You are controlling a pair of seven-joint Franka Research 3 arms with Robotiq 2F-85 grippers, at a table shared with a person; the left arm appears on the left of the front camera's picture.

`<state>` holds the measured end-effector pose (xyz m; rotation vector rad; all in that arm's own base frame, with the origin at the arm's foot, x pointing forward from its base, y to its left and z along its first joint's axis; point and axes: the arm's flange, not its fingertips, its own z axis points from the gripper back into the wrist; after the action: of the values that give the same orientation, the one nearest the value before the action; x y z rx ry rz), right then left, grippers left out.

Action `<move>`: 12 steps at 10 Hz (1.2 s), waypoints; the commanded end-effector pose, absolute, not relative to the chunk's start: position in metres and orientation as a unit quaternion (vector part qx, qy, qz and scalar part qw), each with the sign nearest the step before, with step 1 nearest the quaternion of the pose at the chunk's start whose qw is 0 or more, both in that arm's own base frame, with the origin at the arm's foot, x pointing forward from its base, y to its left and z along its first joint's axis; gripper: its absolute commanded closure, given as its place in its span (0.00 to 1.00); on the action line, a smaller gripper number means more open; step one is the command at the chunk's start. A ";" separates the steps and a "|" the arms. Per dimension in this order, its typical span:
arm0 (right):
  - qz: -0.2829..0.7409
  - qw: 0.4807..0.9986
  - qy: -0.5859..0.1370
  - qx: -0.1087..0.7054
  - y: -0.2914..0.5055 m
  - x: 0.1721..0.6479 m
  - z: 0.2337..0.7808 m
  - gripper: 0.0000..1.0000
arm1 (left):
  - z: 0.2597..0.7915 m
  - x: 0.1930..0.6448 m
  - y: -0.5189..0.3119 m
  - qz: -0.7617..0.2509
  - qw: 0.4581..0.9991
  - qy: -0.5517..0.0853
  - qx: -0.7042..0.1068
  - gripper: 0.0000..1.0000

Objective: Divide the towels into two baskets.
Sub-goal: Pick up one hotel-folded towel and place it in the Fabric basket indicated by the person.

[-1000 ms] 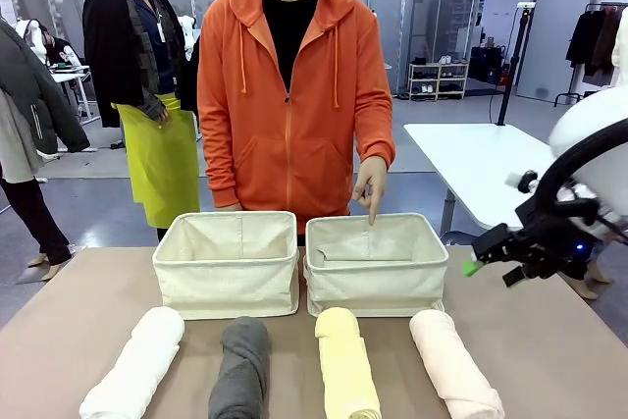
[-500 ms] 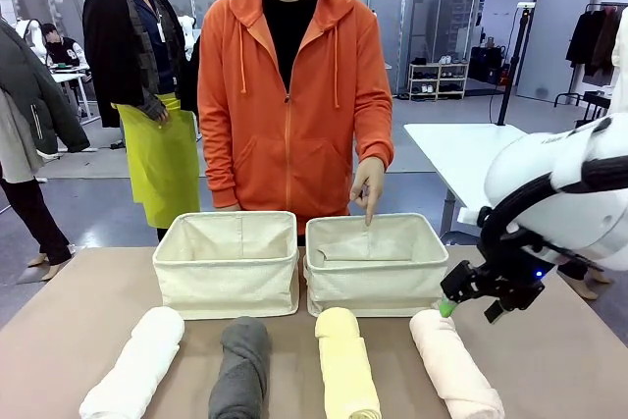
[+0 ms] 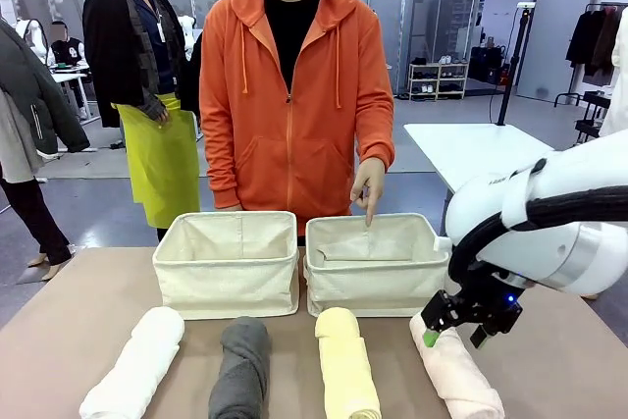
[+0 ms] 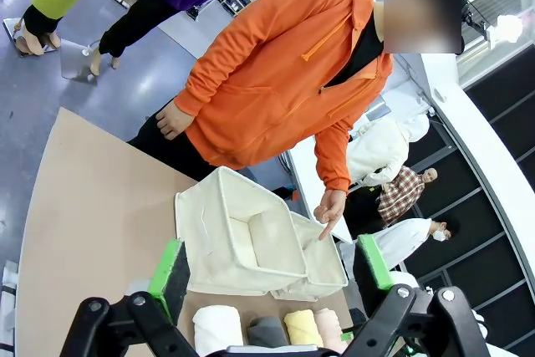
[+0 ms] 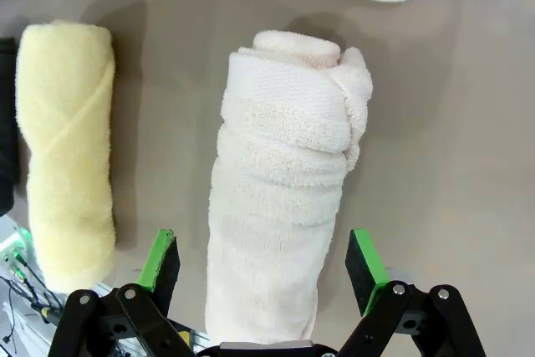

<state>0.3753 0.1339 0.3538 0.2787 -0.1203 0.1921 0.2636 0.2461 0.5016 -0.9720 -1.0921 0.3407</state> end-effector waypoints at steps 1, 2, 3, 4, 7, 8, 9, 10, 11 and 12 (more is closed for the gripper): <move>0.083 0.988 -0.045 0.119 0.134 0.362 0.329 0.00 | 0.503 0.264 0.247 0.154 0.726 -0.501 -0.446 0.00; 0.092 0.989 -0.040 0.112 0.138 0.360 0.322 0.00 | 0.503 0.264 0.247 0.154 0.726 -0.501 -0.446 0.00; 0.098 0.989 -0.035 0.103 0.140 0.358 0.315 0.00 | 0.503 0.264 0.247 0.154 0.726 -0.501 -0.446 0.00; 0.103 0.989 -0.029 0.100 0.142 0.356 0.309 0.00 | 0.503 0.264 0.247 0.154 0.726 -0.501 -0.446 0.00; 0.124 0.988 -0.029 0.090 0.143 0.354 0.306 0.22 | 0.503 0.264 0.247 0.154 0.726 -0.501 -0.446 0.00; 0.127 0.988 -0.031 0.084 0.143 0.354 0.305 0.39 | 0.503 0.264 0.247 0.154 0.726 -0.501 -0.446 0.00; 0.126 0.988 -0.031 0.083 0.143 0.354 0.304 0.41 | 0.503 0.264 0.247 0.154 0.726 -0.501 -0.446 0.00; 0.128 0.988 -0.030 0.080 0.143 0.354 0.304 0.59 | 0.503 0.264 0.247 0.154 0.726 -0.501 -0.446 0.00; 0.129 0.988 -0.031 0.081 0.143 0.353 0.305 0.61 | 0.503 0.264 0.247 0.154 0.726 -0.501 -0.446 0.00; 0.130 0.987 -0.040 0.088 0.142 0.353 0.313 0.79 | 0.503 0.264 0.247 0.154 0.726 -0.501 -0.446 0.00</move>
<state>0.3708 0.1507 0.3176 0.1930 -0.0631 0.2646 0.2636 0.2461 0.5016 -0.9719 -1.0921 0.3407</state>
